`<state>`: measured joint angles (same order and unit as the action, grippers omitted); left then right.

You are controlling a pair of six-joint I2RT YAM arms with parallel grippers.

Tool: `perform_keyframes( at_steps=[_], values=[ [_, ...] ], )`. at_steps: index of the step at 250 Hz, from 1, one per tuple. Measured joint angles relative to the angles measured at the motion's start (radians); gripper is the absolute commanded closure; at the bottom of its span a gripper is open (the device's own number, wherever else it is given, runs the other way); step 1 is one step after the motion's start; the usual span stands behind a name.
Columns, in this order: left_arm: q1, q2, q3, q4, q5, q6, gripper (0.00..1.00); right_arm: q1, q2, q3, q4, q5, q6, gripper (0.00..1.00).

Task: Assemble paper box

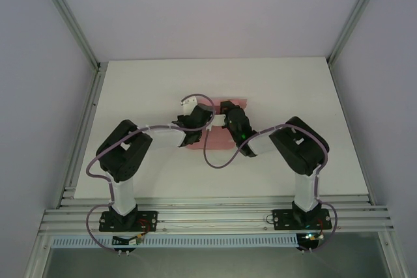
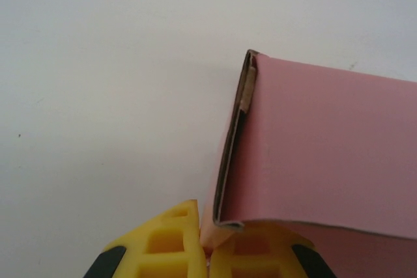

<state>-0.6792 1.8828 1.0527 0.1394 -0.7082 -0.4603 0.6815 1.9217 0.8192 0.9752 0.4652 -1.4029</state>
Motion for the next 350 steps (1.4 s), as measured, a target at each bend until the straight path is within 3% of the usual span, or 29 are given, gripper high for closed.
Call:
perform_keyframes(
  at_steps=[120,172,182,205,231,264,286,289,292,350],
  values=[
    [-0.007,0.054,0.097,-0.146,-0.053,-0.107,1.0,0.0,-0.01,0.022,-0.063,-0.022,0.042,1.0],
    [-0.007,0.056,0.074,-0.096,-0.021,-0.081,0.97,-0.002,-0.01,0.027,-0.079,-0.021,0.061,1.0],
    [-0.007,0.056,0.062,-0.076,-0.007,-0.065,1.0,-0.002,-0.01,0.028,-0.083,-0.019,0.062,1.0],
    [-0.005,0.054,0.04,-0.018,0.012,-0.035,1.0,-0.003,-0.01,0.029,-0.085,-0.009,0.069,0.95],
    [0.005,0.045,-0.01,0.087,0.049,0.022,1.0,-0.008,-0.012,0.033,-0.092,-0.003,0.093,0.83],
    [0.031,0.023,-0.076,0.186,0.084,0.063,1.0,-0.013,-0.063,0.037,-0.167,0.018,0.164,0.55],
    [0.047,0.008,-0.089,0.198,0.109,0.085,1.0,-0.015,-0.148,0.053,-0.249,0.028,0.231,0.19],
    [0.048,0.006,-0.09,0.198,0.113,0.085,1.0,-0.015,-0.165,0.056,-0.263,0.024,0.245,0.06],
    [0.048,0.003,-0.092,0.198,0.117,0.088,1.0,-0.015,-0.182,0.059,-0.276,0.026,0.259,0.01],
    [0.055,-0.114,-0.177,0.263,0.226,0.142,1.0,-0.03,-0.561,0.111,-0.551,-0.053,0.56,0.0]
  ],
)
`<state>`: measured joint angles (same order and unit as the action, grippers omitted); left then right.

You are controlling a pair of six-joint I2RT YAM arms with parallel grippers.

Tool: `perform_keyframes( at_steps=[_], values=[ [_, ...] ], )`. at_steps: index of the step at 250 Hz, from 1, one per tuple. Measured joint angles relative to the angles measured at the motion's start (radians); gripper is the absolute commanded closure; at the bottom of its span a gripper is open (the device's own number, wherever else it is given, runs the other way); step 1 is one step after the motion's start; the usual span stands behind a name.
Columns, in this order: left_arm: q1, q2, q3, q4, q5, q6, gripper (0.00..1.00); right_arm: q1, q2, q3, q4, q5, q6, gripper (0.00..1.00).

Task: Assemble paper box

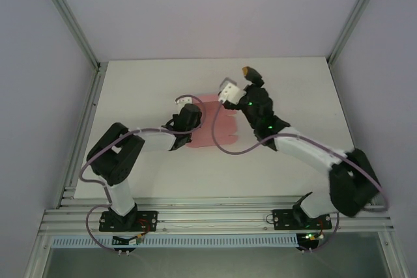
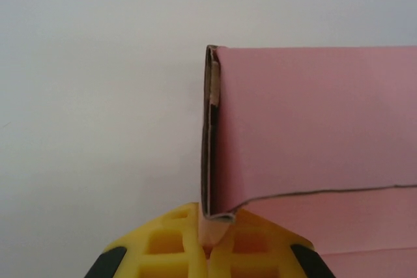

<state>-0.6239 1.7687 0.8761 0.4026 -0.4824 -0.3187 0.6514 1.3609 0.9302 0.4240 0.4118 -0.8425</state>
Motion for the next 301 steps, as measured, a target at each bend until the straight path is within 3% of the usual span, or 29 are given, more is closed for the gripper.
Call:
perform_keyframes(
  at_steps=[32,75,132,198,301],
  values=[
    [0.012,-0.124,-0.092,0.105,0.135,0.02,1.0,-0.025,-0.151,0.135,-0.308,-0.101,0.275,0.0],
    [0.035,-0.246,-0.156,0.195,0.319,0.008,1.0,-0.047,-0.192,0.391,-0.714,-0.29,0.594,0.0],
    [0.053,-0.314,-0.24,0.282,0.488,-0.011,1.0,-0.045,-0.208,0.405,-0.994,-0.281,0.687,0.0],
    [0.053,-0.32,-0.241,0.304,0.598,-0.025,1.0,-0.045,-0.155,0.394,-1.04,-0.195,0.684,0.0],
    [0.053,-0.319,-0.241,0.307,0.632,-0.026,1.0,-0.045,-0.155,0.284,-0.922,-0.139,0.648,0.0]
  ],
)
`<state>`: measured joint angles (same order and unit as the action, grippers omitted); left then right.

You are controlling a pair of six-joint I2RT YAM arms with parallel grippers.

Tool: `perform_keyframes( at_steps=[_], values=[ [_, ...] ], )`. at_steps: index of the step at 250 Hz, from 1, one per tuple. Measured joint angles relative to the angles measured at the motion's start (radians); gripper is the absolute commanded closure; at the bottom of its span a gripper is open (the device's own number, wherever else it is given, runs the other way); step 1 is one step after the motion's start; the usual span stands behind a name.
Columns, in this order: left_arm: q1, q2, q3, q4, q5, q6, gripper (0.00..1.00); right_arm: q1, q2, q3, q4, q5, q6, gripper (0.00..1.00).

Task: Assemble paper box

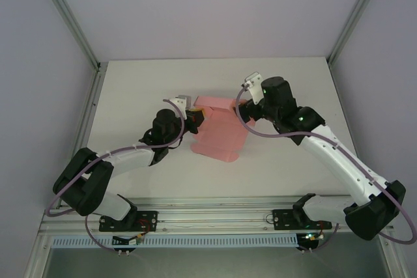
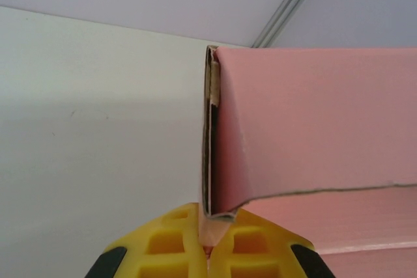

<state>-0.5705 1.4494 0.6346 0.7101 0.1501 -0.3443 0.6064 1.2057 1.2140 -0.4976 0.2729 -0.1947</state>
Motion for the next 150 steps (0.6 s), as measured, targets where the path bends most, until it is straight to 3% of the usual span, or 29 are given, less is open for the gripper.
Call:
perform_keyframes(
  at_steps=[96,150],
  values=[
    [0.004,0.048,0.002,0.03,0.021,-0.061,1.0,-0.001,-0.13,-0.3,0.402,-0.053,0.183,0.0],
    [0.01,0.048,0.004,0.022,-0.119,-0.093,1.0,-0.003,-0.289,-0.303,0.378,0.042,0.243,0.0]
  ],
)
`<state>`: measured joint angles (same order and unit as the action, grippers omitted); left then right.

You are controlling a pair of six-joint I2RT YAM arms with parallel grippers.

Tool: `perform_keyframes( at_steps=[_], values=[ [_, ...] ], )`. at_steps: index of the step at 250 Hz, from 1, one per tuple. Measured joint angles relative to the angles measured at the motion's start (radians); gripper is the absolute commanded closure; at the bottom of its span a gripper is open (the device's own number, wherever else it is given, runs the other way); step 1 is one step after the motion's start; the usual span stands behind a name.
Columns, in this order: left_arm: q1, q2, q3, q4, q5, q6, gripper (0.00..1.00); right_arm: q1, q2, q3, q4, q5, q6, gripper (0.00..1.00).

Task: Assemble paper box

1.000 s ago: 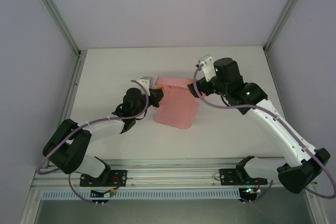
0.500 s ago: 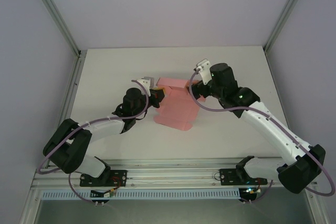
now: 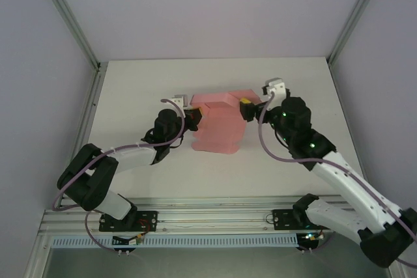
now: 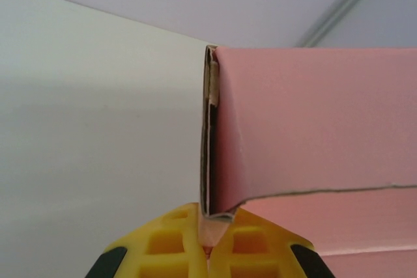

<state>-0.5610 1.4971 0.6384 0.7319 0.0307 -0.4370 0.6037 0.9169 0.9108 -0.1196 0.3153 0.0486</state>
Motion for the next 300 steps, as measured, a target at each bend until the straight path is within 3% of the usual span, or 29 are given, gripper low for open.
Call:
perform_keyframes(
  at_steps=[36,63,99,120,157,202,300],
  values=[
    [0.019,0.0,0.008,-0.003,-0.07,-0.026,1.0,-0.033,-0.148,-0.003,-0.116,0.06,0.119,0.0],
    [0.027,-0.002,0.021,-0.002,-0.12,-0.055,1.0,-0.15,-0.239,-0.047,-0.186,0.021,0.256,0.0],
    [0.034,-0.015,0.021,0.007,-0.118,-0.077,1.0,-0.417,-0.188,-0.133,-0.198,-0.24,0.459,0.0],
    [0.034,-0.024,0.02,0.009,-0.106,-0.084,1.0,-0.495,-0.064,-0.182,-0.125,-0.424,0.561,0.0],
    [0.034,-0.034,0.01,0.034,-0.09,-0.098,1.0,-0.507,0.172,-0.23,0.089,-0.697,0.683,0.0],
    [0.034,-0.034,0.006,0.056,-0.039,-0.1,1.0,-0.5,0.34,-0.226,0.368,-0.908,0.802,0.0],
    [0.034,-0.016,0.006,0.085,0.014,-0.125,1.0,-0.402,0.45,-0.188,0.644,-1.098,0.871,0.09]
  ],
)
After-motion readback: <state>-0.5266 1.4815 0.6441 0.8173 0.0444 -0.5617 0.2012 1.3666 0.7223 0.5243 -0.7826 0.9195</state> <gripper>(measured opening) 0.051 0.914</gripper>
